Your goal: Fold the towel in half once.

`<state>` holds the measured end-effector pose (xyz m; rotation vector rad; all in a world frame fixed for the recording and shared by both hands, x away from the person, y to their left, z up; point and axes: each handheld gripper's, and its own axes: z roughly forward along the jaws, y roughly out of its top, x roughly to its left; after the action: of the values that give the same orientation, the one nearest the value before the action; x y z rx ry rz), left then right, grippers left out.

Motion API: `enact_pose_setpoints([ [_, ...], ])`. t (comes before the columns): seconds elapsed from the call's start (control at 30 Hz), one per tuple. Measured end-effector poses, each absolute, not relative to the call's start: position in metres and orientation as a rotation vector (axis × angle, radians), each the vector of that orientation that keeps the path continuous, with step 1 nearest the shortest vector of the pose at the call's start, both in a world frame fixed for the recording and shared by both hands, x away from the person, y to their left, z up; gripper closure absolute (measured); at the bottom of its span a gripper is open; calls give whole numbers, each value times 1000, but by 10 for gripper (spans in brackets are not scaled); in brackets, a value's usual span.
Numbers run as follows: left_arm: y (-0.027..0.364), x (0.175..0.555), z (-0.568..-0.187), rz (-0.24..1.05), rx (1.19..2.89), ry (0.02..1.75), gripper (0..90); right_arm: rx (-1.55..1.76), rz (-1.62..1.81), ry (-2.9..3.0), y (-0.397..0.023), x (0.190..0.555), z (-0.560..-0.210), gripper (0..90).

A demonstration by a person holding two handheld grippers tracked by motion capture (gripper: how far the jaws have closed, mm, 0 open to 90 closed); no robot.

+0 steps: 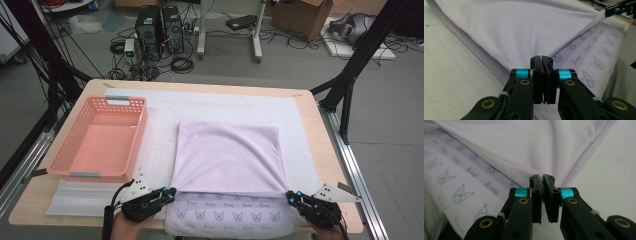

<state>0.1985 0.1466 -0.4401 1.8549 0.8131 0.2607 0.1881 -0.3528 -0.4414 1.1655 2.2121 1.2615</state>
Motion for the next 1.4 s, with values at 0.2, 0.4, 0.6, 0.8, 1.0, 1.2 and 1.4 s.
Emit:
enact_pose_setpoints([
  [0.2,150,173,-440,252,1857,798,875,1164,1262,2211,-351,163,-439,854],
  [0.4,153,153,-440,237,1858,789,875,1153,1269,2222,-351,140,-438,854],
  [0.6,156,135,-439,202,1860,764,876,1133,1282,2233,-354,120,-433,856],
  [0.8,160,143,-437,160,1793,785,506,1189,1242,2242,-356,119,-433,585],
  [1.0,162,177,-429,222,1734,834,470,1253,1308,2159,-357,138,-428,565],
  [1.2,153,221,-428,229,1746,849,469,1234,1287,2132,-354,167,-428,620],
  [1.4,144,261,-428,220,1750,869,466,1267,1268,2097,-357,202,-428,671],
])
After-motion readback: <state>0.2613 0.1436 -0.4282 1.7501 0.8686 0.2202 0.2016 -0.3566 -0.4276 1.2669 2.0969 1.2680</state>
